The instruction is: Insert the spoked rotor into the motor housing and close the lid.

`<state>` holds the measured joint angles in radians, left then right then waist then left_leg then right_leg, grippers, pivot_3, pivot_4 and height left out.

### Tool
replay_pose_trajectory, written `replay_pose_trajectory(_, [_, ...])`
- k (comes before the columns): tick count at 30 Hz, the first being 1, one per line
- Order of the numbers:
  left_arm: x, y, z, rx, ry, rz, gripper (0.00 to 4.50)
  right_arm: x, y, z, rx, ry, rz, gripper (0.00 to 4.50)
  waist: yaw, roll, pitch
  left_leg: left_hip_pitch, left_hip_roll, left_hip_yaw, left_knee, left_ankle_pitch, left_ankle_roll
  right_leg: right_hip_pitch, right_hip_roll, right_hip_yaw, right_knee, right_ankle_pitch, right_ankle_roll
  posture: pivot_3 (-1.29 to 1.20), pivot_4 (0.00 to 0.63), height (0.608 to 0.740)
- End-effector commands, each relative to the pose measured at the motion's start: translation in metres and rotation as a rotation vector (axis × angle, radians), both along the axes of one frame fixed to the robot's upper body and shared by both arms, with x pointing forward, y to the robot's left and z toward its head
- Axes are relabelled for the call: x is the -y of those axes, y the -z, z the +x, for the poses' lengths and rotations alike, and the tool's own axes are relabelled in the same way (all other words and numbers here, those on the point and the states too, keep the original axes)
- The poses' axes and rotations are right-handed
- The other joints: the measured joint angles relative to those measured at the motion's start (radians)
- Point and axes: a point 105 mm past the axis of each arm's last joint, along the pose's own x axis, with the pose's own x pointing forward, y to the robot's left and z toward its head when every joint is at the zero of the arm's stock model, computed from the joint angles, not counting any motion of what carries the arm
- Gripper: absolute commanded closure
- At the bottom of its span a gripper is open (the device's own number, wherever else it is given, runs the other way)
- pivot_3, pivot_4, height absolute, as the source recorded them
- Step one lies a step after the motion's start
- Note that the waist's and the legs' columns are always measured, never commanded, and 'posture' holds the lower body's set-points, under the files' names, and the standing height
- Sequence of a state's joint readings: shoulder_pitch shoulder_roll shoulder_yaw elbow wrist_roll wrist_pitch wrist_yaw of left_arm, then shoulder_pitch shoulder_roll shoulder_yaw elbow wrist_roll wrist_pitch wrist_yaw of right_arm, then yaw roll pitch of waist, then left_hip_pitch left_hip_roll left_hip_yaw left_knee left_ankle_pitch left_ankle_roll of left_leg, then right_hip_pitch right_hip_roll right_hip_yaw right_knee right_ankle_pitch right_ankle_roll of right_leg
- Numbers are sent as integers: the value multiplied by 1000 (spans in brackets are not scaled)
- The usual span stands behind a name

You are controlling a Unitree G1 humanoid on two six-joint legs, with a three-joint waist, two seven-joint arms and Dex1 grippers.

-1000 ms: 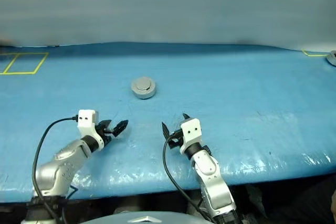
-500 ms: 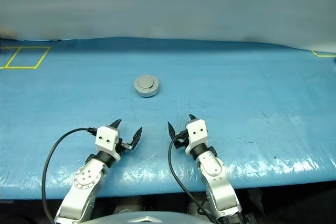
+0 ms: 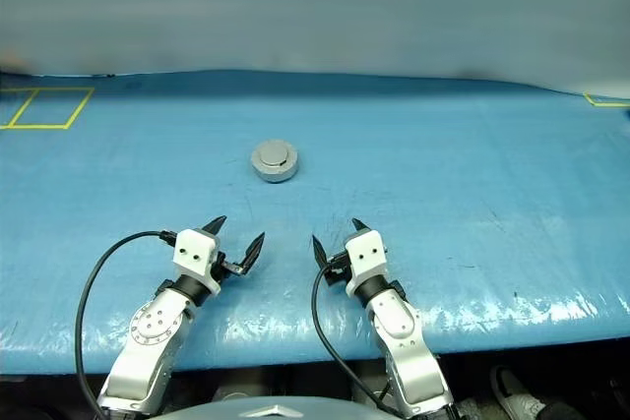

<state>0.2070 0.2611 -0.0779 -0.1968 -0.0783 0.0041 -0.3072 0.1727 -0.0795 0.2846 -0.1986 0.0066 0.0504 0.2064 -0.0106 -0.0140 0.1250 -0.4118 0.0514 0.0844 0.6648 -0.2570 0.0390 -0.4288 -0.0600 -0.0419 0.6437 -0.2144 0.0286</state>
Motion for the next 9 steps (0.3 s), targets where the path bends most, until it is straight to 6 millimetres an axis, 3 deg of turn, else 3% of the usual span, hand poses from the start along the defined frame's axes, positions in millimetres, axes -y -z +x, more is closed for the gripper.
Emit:
replay_pose_trajectory(1, [3, -13, 4, 64, 17, -6, 71, -1, -20, 3, 90, -16, 5, 0, 0, 0, 0, 0, 0, 0, 0, 0, 0, 0, 0, 0, 0, 0, 0, 0, 150, 740])
replay_pose_trajectory(9, [7, -16, 9, 84, 39, -17, 71, 1, -24, 8, 127, -14, -31, 0, 0, 0, 0, 0, 0, 0, 1, 0, 0, 1, 1, 0, 0, 1, 1, 0, 150, 740])
